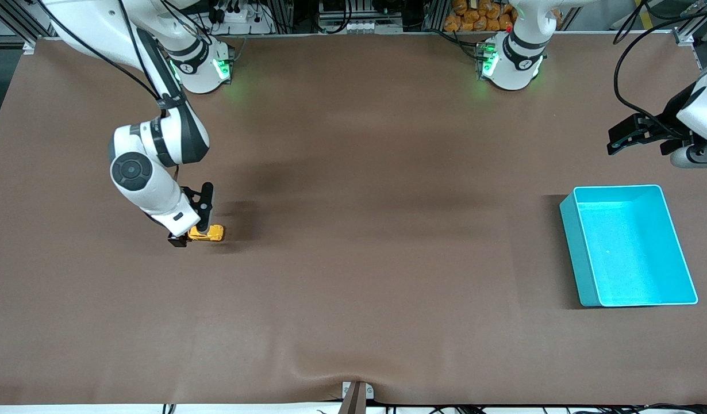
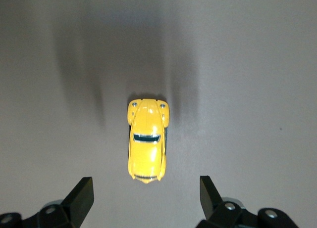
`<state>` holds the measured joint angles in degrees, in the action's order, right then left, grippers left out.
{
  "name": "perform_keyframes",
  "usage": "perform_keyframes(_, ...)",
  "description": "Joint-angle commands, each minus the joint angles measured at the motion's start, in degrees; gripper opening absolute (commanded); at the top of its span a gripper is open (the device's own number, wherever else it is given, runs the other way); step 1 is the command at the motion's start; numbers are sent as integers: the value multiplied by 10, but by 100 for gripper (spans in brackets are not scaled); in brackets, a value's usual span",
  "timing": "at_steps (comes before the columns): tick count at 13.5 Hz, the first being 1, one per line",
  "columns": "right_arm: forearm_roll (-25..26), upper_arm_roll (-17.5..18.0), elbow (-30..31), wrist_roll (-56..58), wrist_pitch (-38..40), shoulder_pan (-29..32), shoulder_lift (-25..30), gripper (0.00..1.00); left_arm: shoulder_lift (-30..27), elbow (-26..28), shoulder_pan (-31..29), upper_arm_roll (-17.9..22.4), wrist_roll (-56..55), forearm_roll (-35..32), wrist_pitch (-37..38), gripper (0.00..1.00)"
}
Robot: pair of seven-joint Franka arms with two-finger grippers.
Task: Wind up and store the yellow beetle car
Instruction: 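Lower the right gripper and close it on the yellow car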
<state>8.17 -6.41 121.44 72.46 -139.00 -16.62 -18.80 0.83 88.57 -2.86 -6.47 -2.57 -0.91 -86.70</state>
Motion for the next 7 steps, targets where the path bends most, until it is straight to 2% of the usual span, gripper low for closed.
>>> perform_keyframes(1, 11, 0, 20, 4, -48, 6, -16, 91, 0, -4, -3, -3, -8, -1, -1, 100)
perform_keyframes(3, 9, 1, 27, 4, -84, 14, -38, 83, 0, -3, -3, -3, -8, -1, -1, 100)
perform_keyframes(4, 9, 0, 41, 3, -115, 13, -41, 81, 0, -3, -3, -3, -8, -1, -1, 100)
perform_keyframes(7, 8, 0, 42, -4, -135, 15, -55, 79, 0, -3, -3, -3, -8, -1, -1, 100)
